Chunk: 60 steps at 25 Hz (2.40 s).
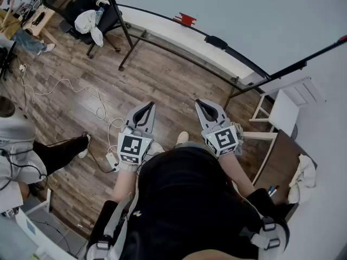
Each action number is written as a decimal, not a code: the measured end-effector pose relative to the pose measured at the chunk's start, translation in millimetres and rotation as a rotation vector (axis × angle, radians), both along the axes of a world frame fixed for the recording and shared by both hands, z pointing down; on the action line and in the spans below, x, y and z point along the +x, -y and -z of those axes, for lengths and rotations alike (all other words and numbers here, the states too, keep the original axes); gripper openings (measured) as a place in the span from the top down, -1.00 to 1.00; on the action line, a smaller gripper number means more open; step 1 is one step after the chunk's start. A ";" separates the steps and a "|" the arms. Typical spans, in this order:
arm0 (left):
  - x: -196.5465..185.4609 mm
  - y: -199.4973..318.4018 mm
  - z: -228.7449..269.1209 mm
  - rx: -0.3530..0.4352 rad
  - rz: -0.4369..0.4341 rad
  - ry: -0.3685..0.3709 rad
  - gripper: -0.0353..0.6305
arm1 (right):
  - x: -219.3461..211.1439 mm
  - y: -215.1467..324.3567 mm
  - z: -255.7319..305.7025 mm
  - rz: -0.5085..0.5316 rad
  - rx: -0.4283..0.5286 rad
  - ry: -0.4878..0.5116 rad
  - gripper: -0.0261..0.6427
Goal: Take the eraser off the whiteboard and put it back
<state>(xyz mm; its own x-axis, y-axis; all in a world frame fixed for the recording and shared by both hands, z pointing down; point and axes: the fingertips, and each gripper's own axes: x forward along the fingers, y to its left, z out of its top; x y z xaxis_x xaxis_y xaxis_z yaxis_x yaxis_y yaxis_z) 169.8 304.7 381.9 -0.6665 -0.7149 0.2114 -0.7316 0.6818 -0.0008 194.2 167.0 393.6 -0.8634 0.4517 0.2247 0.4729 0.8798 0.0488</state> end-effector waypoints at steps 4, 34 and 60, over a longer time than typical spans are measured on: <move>-12.6 23.2 -0.8 -0.012 -0.006 -0.010 0.87 | -9.8 24.8 -3.4 -0.023 -0.017 -0.007 0.88; -186.8 129.7 -46.7 -0.074 -0.181 -0.095 0.87 | -160.2 123.6 -44.8 -0.198 -0.031 -0.113 0.87; -306.5 209.0 -78.8 -0.141 -0.786 -0.056 0.87 | -218.8 137.8 -62.3 -0.777 -0.010 -0.224 0.87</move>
<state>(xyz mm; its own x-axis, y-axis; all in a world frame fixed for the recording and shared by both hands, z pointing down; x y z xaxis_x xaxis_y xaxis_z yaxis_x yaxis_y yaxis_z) -136.7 95.7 460.7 0.0361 -0.9348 0.3533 -0.9993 -0.0376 0.0028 -24.6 29.2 455.9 -0.8662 -0.2562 0.4291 -0.2764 0.9609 0.0156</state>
